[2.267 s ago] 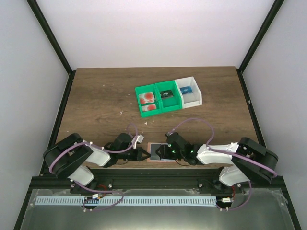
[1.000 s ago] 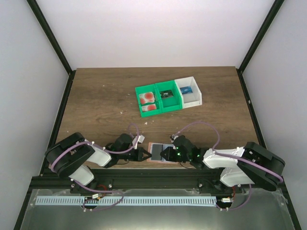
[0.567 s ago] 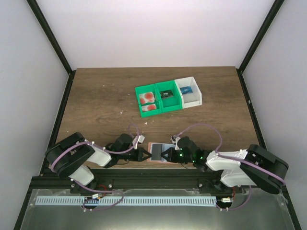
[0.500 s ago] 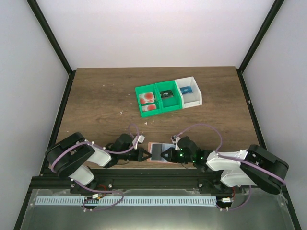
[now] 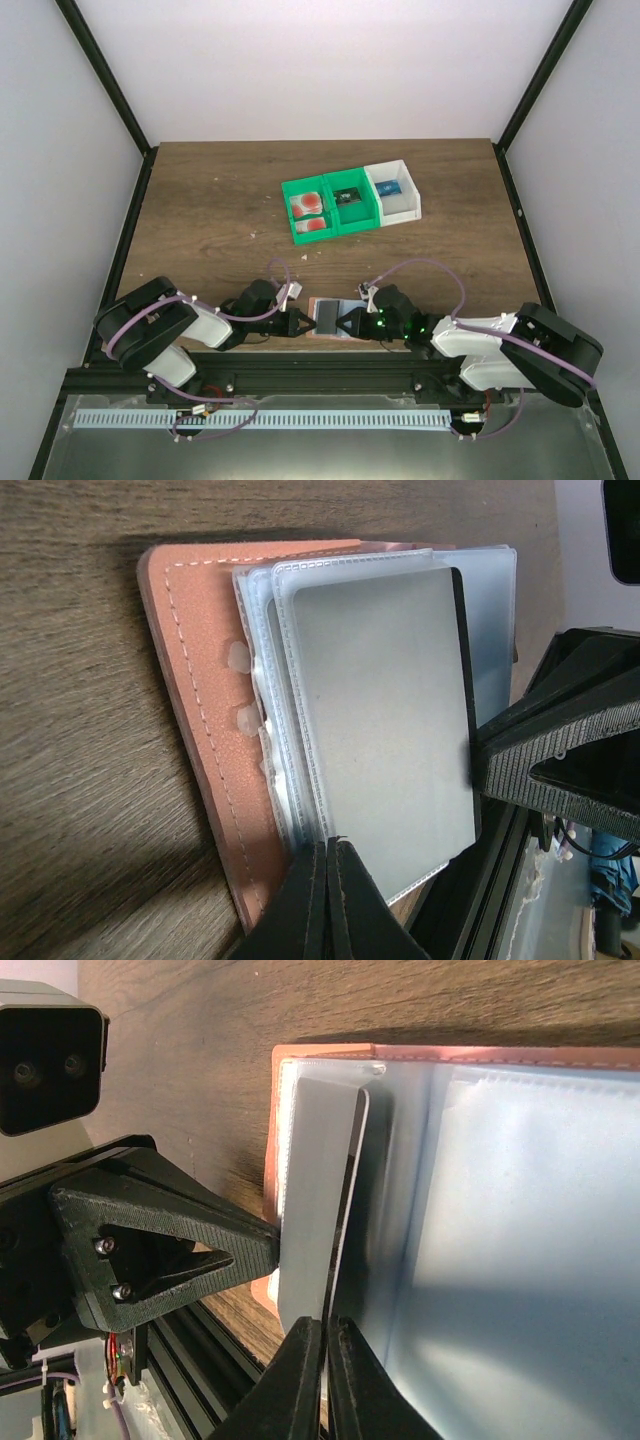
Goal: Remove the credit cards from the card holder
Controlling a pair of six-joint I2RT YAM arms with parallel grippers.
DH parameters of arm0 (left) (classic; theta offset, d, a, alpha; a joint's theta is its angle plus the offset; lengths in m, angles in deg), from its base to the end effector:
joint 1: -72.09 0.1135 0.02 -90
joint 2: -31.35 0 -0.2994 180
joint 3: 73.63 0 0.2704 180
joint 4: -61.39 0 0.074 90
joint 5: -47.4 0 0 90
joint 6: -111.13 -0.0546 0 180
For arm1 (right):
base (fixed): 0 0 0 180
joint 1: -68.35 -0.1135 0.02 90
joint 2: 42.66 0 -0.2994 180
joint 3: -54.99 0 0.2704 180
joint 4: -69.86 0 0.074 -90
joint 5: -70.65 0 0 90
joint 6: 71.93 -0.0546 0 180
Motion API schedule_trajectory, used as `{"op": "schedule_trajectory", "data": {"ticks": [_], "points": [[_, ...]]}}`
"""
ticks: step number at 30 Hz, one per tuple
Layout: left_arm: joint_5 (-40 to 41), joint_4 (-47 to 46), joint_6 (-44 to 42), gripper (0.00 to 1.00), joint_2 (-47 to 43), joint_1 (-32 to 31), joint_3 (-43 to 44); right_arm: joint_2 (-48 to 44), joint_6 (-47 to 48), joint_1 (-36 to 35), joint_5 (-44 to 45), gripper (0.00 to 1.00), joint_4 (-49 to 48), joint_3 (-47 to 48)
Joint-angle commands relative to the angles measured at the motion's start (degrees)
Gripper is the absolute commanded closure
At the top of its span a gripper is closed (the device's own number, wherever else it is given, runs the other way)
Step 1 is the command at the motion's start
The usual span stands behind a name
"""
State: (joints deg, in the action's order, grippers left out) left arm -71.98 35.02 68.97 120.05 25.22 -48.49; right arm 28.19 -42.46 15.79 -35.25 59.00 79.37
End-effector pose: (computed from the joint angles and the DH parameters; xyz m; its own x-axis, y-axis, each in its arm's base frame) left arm 0.1380 -0.1865 0.0972 -0.9468 0.0659 -0.3149 0.2999 0.5354 -0.7896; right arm 0.1163 0.1765 0.1266 -0.9568 0.1276 -0.2611 -0.1341 0.6031 0.7863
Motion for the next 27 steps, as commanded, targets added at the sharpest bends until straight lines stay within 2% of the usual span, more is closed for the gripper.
{"op": "schedule_trajectory", "data": {"ticks": [1, 4, 27], "points": [[1.4, 2.6, -0.3, 1.0, 1.4, -0.7, -0.8, -0.3, -0.1, 0.6, -0.7, 0.95, -2.1, 0.0], [1.4, 2.6, -0.3, 1.0, 1.4, -0.7, -0.7, 0.2, -0.1, 0.6, -0.8, 0.99, -2.2, 0.0], [2.0, 2.5, -0.8, 1.0, 2.7, -0.6, -1.1, -3.8, -0.7, 2.1, -0.4, 1.0, -0.9, -2.9]]}}
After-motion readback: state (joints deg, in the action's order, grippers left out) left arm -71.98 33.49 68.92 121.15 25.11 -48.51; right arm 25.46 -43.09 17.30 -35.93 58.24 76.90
